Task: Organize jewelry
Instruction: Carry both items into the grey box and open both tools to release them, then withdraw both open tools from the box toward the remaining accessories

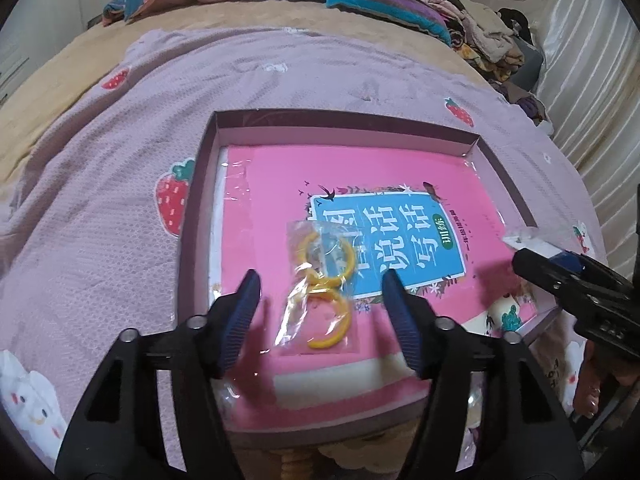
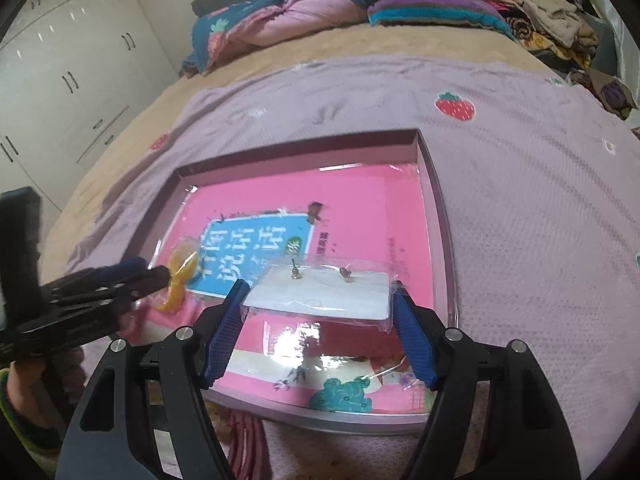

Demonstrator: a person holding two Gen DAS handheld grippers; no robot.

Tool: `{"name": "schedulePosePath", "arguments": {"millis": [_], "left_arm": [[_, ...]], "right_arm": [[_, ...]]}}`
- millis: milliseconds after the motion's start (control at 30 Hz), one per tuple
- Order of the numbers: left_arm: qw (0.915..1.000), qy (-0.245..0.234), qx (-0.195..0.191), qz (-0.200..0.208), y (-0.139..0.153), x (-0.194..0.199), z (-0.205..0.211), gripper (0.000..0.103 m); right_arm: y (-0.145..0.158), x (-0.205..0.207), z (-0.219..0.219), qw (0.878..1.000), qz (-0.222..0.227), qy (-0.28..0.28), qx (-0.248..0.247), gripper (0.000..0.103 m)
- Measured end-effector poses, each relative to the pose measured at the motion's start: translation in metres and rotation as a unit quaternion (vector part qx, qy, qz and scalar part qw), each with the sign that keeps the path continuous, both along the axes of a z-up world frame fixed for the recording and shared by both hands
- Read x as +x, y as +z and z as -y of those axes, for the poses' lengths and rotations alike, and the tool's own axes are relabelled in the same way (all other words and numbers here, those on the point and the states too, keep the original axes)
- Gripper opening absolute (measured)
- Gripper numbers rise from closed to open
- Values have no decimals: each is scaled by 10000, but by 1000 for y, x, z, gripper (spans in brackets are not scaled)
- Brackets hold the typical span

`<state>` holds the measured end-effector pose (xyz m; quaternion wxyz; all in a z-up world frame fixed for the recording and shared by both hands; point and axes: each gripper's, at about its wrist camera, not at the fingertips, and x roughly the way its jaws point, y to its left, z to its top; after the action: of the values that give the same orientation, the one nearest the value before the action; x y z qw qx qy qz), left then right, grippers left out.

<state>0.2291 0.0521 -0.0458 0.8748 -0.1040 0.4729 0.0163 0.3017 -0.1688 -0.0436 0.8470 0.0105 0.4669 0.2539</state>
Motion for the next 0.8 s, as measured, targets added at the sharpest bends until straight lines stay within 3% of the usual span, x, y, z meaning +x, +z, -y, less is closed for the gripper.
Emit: {"name": "schedulePosePath", "arguments": {"millis": [167,400,800], "left_arm": [[10000,55,-10,65,7,-9,-3,67],[9996,183,-5,203,23,-28,-7,90],[9977,270,-42,618,62,-62,-5,94]], "right_arm": [[3,-6,9,9998,-20,-119,138,85],[29,-30,23,9992,261,-150,248,91],[82,-77,45,9944,923,-130,503,95]]}}
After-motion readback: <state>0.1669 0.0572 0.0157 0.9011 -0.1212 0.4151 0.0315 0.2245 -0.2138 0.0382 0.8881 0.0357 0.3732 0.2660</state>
